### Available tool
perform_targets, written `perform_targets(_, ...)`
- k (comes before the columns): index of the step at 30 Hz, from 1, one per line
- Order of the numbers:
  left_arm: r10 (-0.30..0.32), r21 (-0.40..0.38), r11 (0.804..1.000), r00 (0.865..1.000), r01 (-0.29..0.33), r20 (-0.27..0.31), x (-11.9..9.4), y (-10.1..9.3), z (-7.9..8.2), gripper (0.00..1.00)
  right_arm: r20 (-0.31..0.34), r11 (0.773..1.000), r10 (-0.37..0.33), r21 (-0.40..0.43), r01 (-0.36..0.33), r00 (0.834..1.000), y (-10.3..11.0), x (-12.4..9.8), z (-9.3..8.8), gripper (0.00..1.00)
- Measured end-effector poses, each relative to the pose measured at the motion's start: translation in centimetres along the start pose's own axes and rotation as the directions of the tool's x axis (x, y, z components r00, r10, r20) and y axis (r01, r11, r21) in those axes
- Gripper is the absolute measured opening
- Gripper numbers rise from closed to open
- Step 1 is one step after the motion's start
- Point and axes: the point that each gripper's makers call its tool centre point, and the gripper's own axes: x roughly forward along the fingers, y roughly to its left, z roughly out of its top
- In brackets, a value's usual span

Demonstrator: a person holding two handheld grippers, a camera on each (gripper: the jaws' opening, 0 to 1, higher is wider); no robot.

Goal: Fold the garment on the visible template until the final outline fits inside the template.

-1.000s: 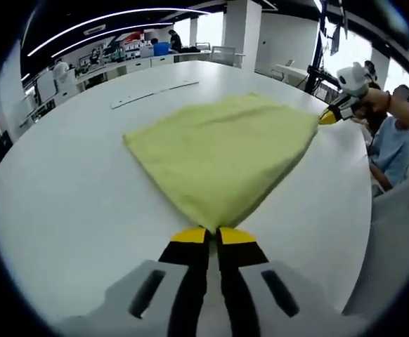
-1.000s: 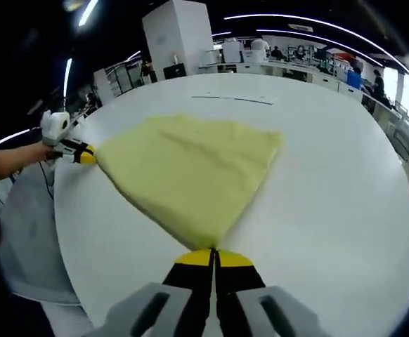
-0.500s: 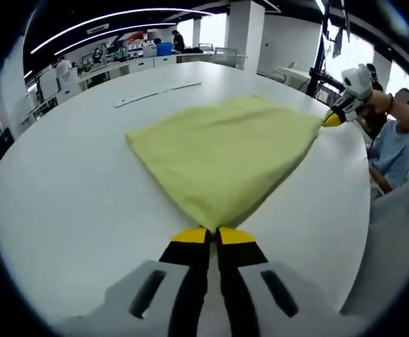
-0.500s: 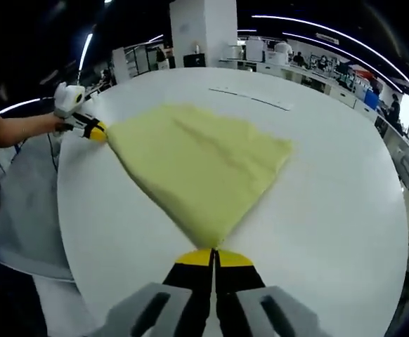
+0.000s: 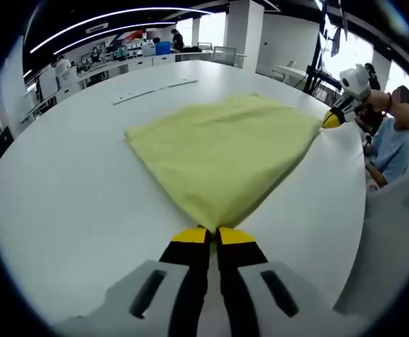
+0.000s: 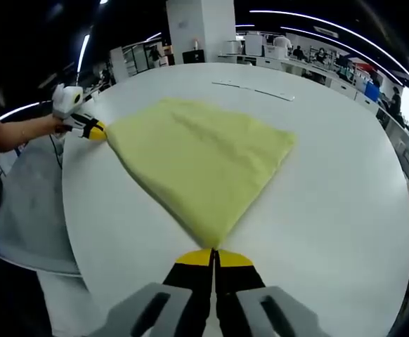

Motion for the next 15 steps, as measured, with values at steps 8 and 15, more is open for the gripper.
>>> perform_targets(8,0.002,0.000,1.000,1.000,-0.002,-0.002,-0.44,-0.49,-0.47,0.01,-0.004,1.000,-0.004,0.004,0.004,1.000,0.23,-0.22,-0.37,0.00)
perform_targets(15,0.004,-0.014,1.000,1.000,-0.004,0.006,-0.52,-0.68,-0.76,0.01,0.012,0.999,-0.009,0.037,0.009,1.000,0.35,-0.26,-0.34,0.00)
